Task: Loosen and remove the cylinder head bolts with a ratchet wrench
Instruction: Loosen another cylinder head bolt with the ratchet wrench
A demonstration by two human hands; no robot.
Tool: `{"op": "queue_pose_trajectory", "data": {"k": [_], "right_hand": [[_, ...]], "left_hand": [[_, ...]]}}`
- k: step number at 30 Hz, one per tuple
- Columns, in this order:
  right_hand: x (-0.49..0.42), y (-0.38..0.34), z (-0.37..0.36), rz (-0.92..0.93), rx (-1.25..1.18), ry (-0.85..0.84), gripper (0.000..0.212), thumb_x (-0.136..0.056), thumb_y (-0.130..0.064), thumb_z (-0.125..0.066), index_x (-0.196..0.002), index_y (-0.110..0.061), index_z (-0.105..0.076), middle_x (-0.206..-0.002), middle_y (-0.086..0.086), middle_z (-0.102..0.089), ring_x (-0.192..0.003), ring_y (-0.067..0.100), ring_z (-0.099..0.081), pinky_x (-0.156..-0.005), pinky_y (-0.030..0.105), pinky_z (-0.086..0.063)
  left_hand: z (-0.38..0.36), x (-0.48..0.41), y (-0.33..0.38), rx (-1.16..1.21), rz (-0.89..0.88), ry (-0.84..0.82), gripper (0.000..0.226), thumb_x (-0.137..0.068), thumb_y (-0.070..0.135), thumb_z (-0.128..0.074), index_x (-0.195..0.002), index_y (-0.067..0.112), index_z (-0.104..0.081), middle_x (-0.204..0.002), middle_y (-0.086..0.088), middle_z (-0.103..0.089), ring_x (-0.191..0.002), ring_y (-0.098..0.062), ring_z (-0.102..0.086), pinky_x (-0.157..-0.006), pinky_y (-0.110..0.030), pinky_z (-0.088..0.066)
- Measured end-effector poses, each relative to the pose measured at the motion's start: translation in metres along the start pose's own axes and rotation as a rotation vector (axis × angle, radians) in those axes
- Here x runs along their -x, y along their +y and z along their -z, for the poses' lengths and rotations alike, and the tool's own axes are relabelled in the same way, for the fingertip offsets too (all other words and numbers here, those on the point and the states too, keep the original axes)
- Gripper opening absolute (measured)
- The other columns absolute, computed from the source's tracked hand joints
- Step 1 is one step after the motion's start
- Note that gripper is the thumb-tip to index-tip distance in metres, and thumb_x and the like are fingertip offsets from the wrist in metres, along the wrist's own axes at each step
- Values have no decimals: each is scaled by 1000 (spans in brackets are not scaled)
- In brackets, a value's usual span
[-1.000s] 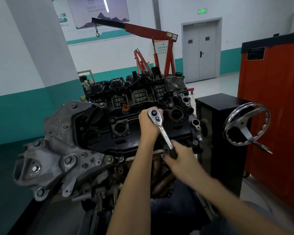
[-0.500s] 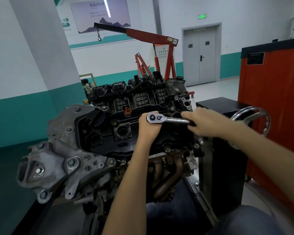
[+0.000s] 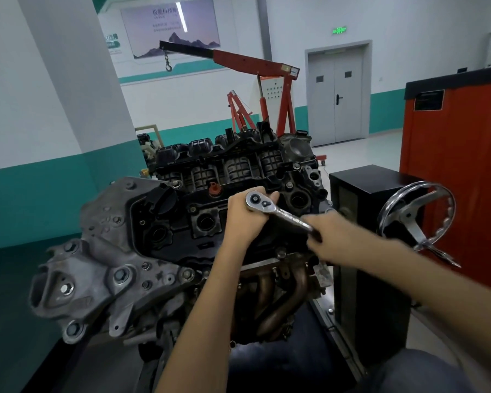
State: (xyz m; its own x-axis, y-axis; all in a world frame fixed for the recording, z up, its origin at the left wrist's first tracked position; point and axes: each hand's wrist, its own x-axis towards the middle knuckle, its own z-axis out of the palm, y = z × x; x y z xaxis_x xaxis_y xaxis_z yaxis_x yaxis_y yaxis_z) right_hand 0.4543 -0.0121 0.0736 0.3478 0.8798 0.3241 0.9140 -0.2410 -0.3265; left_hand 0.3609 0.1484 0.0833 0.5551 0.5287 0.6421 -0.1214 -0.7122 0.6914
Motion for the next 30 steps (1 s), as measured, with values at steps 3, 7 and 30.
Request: {"op": "queue_pose_trajectory", "data": {"k": [3,7,30], "right_hand": [[-22,12,43,140,302,-46,14,-88,-16,-55,-87,-27,-47,-63,-12,-47,-53,-1,-47,-46,11,-28],[-18,10,36,124,296,10,12,-89,-19,-56,-87,-26,-46,-64,-11,-48,-54,-1,-46,-49,12,-30],[-3,11,15,46,146,67,12,-87,-17,-56,-87,-22,-45,-70,0,-53,-59,16,-56,-55,31,-47]], "left_hand": [[-1,0,3,69,-20,-58,58,-91,19,-67,-47,27,-29,-43,13,-29,-45,-6,-27,-48,-14,-25],[-7,6,3,191,51,41,55,-97,22,-58,-51,23,-28,-45,13,-28,-46,-4,-25,-47,-14,-25],[-11,5,8,120,138,65,58,-97,14,-55,-46,27,-32,-43,11,-32,-48,-7,-27,-55,-25,-27]]}}
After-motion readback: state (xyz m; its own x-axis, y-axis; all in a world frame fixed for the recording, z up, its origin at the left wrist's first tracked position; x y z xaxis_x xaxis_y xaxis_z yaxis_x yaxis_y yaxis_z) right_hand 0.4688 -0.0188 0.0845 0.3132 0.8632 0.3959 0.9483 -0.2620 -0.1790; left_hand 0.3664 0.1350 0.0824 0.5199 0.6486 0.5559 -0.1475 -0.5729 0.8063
